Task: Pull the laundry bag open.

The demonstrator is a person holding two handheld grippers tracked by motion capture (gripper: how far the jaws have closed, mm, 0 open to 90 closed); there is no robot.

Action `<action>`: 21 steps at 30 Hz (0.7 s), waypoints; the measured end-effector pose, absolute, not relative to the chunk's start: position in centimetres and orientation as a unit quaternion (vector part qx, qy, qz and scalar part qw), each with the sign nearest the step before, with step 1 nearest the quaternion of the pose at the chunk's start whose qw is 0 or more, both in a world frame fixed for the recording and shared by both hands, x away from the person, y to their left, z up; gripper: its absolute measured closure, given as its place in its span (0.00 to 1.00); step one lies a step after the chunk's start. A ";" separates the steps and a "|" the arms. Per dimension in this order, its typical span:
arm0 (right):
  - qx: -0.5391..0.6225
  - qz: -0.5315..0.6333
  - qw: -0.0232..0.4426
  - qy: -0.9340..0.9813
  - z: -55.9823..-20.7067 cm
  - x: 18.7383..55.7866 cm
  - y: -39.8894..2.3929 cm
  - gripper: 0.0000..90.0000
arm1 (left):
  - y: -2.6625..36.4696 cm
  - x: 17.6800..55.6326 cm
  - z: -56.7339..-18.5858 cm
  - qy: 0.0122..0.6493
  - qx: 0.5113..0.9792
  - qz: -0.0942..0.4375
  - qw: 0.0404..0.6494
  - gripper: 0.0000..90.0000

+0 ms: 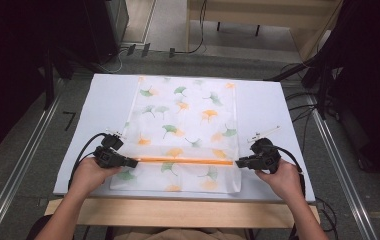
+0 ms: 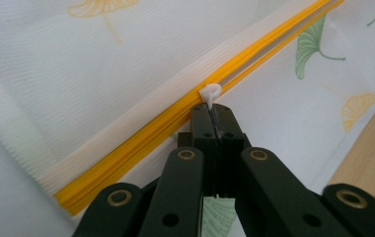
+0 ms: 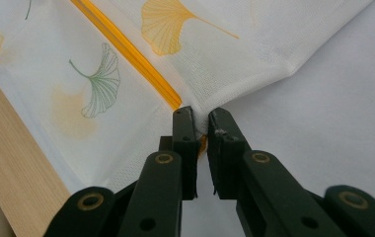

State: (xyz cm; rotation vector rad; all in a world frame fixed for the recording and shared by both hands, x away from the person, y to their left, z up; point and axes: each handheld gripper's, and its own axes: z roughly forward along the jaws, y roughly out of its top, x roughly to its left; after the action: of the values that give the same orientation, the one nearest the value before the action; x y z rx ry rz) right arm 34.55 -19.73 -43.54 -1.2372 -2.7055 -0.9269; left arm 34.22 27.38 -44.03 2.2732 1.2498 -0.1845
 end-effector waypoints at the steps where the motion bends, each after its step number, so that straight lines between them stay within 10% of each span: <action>1: -0.397 -0.297 0.013 -0.868 -43.6 34.6 -19.7 0.94 | 27.4 34.2 -44.0 0.465 0.841 -0.067 0.270 1.00; 21: -0.399 -0.296 0.015 -0.867 -43.6 34.7 -19.7 0.94 | 28.3 34.1 -43.9 0.477 0.833 -0.070 0.271 1.00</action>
State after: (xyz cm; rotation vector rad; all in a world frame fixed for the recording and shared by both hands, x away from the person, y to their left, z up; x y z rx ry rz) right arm 34.68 -19.73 -43.57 -1.2426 -2.6994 -0.9219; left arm 34.07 28.30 -43.94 2.2431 1.2855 -0.1884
